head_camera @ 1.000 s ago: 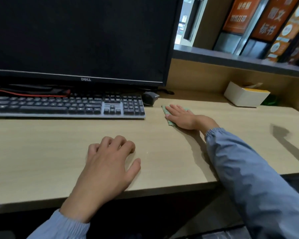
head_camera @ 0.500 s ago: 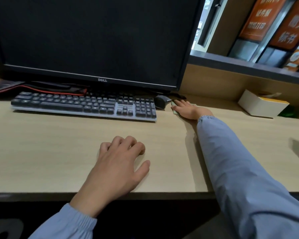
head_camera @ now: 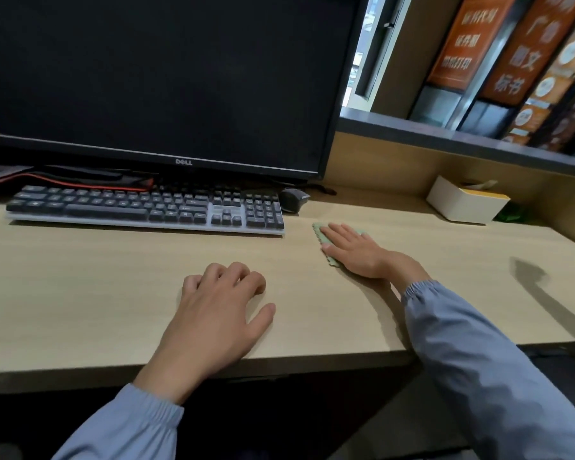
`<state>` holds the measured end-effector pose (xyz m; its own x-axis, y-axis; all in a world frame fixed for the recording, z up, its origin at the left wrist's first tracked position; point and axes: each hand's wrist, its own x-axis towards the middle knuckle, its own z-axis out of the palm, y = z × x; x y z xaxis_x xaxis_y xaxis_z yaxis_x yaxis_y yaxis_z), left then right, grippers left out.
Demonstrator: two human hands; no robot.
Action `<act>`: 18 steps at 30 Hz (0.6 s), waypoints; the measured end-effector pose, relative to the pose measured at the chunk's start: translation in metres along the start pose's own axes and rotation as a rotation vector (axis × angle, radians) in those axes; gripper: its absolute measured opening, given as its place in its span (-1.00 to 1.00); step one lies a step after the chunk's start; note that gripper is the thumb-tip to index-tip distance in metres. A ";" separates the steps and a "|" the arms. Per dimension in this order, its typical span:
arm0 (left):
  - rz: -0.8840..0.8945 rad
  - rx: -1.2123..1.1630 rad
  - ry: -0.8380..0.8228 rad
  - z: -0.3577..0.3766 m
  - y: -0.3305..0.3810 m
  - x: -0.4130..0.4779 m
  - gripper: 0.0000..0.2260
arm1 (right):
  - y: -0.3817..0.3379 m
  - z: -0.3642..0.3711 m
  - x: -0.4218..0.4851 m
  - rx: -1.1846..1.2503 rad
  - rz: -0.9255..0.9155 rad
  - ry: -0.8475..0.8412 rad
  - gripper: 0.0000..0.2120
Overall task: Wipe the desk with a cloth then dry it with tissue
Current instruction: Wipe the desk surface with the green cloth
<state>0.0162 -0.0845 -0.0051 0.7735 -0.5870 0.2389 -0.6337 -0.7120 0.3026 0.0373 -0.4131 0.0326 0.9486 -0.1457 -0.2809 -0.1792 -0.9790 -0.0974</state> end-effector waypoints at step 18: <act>-0.009 0.023 -0.054 -0.002 0.004 0.001 -0.69 | -0.012 0.048 -0.150 0.058 -0.030 0.019 -0.43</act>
<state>0.0142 -0.0870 -0.0016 0.7778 -0.6003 0.1863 -0.6276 -0.7253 0.2831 -0.1152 -0.3729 0.0298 0.9584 -0.1197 -0.2593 -0.1650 -0.9731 -0.1606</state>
